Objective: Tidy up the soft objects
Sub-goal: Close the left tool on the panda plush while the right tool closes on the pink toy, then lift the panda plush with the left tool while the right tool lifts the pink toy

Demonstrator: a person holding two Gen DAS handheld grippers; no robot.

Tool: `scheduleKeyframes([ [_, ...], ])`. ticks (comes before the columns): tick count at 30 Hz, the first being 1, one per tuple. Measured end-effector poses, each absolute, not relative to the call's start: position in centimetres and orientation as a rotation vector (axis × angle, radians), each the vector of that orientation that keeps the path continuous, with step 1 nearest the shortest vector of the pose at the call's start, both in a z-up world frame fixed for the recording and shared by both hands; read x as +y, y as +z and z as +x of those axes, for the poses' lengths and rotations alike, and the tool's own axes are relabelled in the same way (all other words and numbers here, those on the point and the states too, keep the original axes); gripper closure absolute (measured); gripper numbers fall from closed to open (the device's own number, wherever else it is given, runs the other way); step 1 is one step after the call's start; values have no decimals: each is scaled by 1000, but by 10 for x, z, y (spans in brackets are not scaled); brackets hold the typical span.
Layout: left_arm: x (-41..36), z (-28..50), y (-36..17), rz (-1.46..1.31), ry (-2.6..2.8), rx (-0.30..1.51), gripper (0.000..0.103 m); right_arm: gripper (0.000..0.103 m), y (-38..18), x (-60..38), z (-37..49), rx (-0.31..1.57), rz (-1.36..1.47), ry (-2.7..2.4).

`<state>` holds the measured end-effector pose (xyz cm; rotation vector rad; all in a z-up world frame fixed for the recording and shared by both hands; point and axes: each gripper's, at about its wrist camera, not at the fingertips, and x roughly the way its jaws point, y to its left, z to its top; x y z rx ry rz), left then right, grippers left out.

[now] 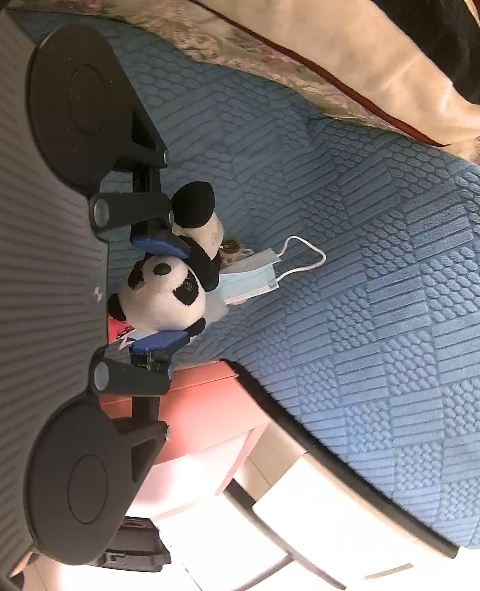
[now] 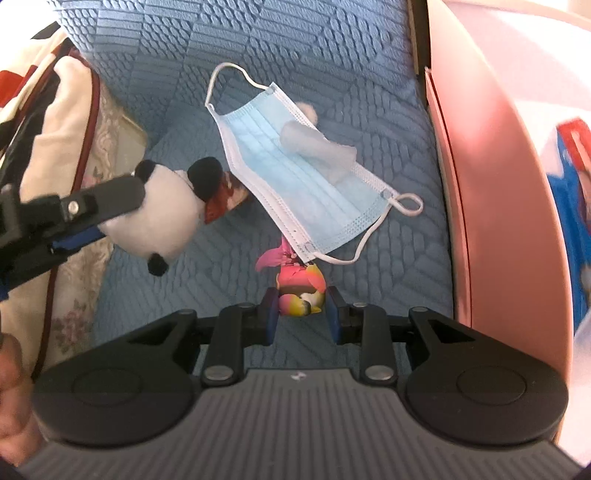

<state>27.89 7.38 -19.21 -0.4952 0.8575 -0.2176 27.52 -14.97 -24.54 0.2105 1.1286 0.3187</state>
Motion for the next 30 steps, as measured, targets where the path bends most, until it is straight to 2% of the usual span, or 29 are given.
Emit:
scheduleKeyframes([
  [17,57,208,-207,-493,-158,966,54,72,-242,-149,230,1108,126,393],
  [21,62,196,-211,-558,-121,971,51,69,-245,-147,219,1110,113,409],
  [25,64,194,-221,-655,-114,988,43,66,-243,-145,215,1093,102,420],
  [30,62,197,-228,-647,-88,1001,43,65,-243,-144,216,1071,82,397],
])
